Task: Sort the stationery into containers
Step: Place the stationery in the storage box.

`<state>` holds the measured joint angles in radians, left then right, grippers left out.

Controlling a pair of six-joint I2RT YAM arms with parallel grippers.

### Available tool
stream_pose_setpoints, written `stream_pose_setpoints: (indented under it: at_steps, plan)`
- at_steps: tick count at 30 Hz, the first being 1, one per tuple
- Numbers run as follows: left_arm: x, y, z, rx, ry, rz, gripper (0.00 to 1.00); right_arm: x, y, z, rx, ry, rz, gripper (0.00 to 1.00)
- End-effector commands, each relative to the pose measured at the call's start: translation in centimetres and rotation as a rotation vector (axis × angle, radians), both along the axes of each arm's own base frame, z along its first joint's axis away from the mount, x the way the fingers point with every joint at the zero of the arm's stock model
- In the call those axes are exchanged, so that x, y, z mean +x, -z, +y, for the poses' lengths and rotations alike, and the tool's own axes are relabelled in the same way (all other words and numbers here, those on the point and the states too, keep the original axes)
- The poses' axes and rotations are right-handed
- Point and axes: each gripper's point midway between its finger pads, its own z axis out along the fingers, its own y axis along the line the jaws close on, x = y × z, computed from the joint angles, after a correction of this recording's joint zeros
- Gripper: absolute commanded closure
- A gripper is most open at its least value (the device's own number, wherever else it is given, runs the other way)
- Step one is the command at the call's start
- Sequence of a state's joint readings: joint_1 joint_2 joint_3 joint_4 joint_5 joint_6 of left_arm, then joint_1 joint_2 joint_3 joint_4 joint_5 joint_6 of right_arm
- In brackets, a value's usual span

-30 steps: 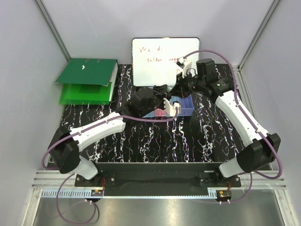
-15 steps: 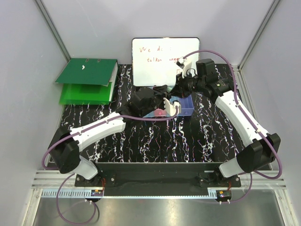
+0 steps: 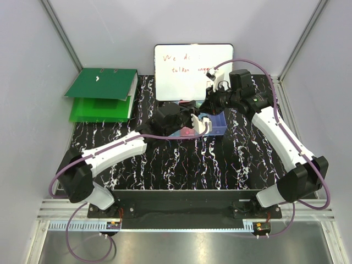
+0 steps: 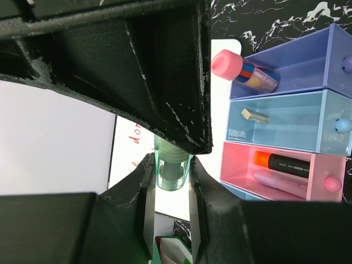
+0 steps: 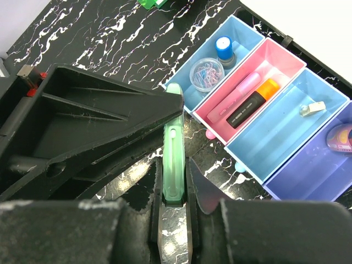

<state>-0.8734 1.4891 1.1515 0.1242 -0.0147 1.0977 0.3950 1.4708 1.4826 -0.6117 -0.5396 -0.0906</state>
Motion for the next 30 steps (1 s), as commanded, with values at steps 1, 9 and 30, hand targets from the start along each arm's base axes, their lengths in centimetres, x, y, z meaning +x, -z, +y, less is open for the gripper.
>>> stream_pose_setpoints:
  at_steps: [1, 9, 30]
  plan:
    - [-0.8, -5.8, -0.9, -0.177, 0.040, -0.066, 1.00, -0.2, -1.4, 0.2, -0.001, -0.010, -0.056, 1.00]
    - [-0.9, -4.5, -0.3, -0.150, 0.025, -0.076, 0.01, -0.2, -1.7, -0.1, -0.007, -0.005, -0.071, 1.00]
    - [-3.8, -3.6, 12.1, -0.109, -0.292, -0.062, 0.01, 7.4, 7.4, -8.2, -0.416, 0.486, -0.064, 1.00]
